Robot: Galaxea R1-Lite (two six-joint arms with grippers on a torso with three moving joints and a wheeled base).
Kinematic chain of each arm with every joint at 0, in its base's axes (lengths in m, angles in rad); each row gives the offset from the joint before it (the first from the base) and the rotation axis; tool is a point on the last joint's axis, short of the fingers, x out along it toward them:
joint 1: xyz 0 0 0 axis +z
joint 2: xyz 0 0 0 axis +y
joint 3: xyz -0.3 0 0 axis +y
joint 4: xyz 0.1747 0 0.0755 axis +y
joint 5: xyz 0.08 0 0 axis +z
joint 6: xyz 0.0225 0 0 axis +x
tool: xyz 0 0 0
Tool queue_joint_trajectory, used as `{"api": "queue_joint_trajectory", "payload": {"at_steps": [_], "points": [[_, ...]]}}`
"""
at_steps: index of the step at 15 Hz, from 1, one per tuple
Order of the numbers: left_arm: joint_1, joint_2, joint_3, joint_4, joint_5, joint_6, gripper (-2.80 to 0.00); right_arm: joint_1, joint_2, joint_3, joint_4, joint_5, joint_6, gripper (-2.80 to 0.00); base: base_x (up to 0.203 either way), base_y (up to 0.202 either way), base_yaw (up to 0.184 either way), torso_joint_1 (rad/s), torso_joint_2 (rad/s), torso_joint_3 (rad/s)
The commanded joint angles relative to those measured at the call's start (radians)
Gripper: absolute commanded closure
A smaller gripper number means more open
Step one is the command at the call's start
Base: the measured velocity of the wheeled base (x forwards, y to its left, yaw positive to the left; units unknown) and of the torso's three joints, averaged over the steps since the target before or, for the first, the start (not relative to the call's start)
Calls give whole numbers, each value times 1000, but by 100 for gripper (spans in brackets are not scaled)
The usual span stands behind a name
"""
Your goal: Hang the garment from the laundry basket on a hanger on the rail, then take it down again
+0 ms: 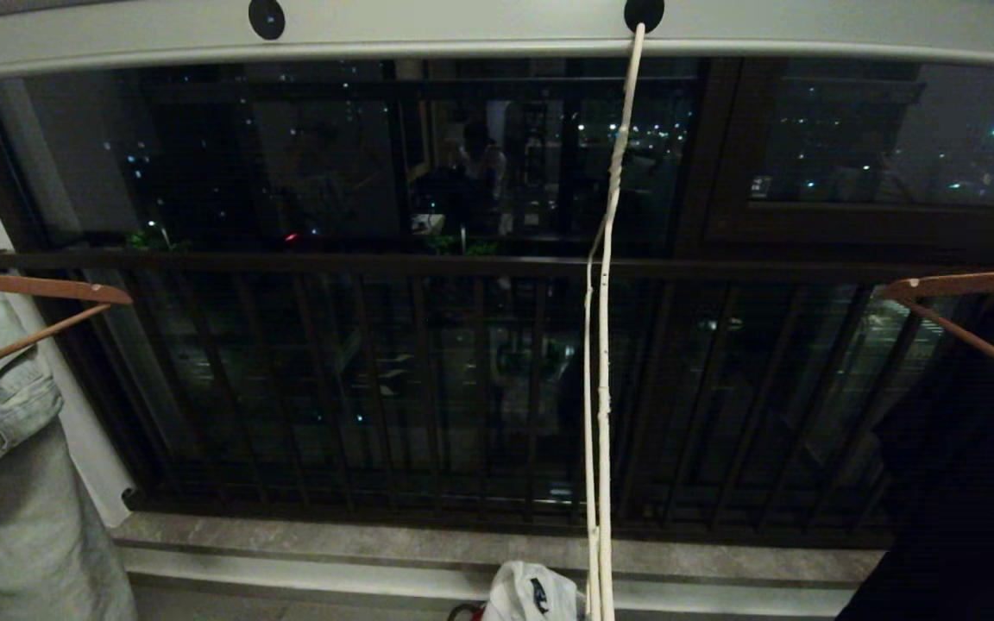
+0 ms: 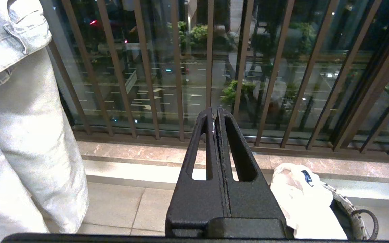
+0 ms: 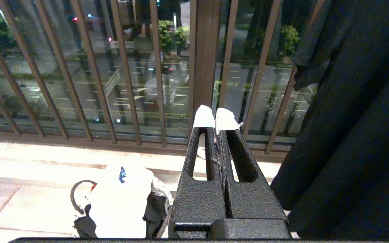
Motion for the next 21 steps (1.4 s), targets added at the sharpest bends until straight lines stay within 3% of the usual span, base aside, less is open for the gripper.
{"api": "queue_joint_trajectory", "payload": {"at_steps": [1, 21], "points": [[0, 1, 0, 0, 0, 0, 0, 0, 2, 0, 0, 0, 0, 0, 0, 0, 0, 0, 0, 0], [0, 1, 0, 0, 0, 0, 0, 0, 2, 0, 0, 0, 0, 0, 0, 0, 0, 0, 0, 0]]}}
